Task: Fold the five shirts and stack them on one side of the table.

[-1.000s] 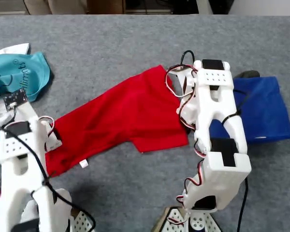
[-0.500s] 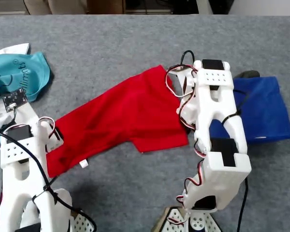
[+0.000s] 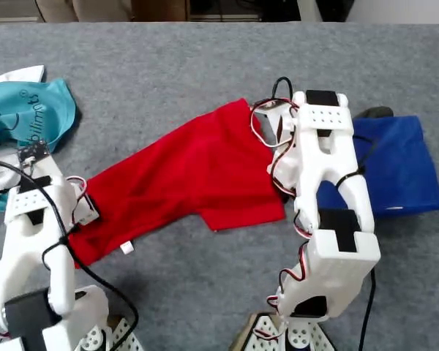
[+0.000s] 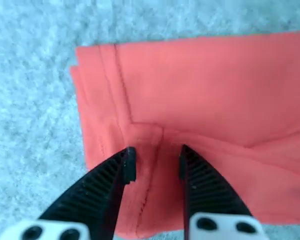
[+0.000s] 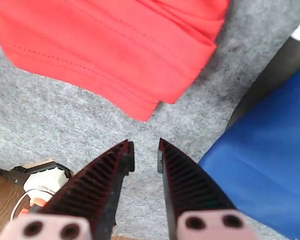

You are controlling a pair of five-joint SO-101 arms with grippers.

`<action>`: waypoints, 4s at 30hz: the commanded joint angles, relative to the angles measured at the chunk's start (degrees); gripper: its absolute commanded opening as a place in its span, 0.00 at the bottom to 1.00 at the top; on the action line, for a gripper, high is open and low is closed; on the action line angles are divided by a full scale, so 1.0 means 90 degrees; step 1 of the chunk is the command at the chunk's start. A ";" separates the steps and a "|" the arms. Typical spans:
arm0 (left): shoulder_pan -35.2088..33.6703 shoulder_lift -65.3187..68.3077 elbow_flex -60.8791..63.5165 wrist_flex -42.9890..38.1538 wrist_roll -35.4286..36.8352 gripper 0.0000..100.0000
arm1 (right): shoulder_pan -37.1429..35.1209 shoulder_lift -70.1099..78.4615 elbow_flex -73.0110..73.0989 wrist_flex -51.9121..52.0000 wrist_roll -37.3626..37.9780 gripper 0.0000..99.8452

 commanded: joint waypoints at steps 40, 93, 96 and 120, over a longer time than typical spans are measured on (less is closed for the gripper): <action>-0.0293 0.0923 -0.0518 -0.0156 -0.0254 0.16 | 0.0103 -0.0405 -0.0024 -0.0225 0.0039 0.10; -0.0274 0.0923 -0.0527 -0.0195 -0.0244 0.05 | -0.0571 0.2300 -0.3160 -0.0156 -0.1348 0.22; -0.0274 0.0923 -0.0527 -0.0195 -0.0244 0.05 | -0.0571 0.2476 -0.3355 0.0088 -0.1309 0.22; -0.0274 0.0923 -0.0527 -0.0195 -0.0244 0.05 | -0.0972 0.2515 -0.3346 0.0313 -0.1153 0.19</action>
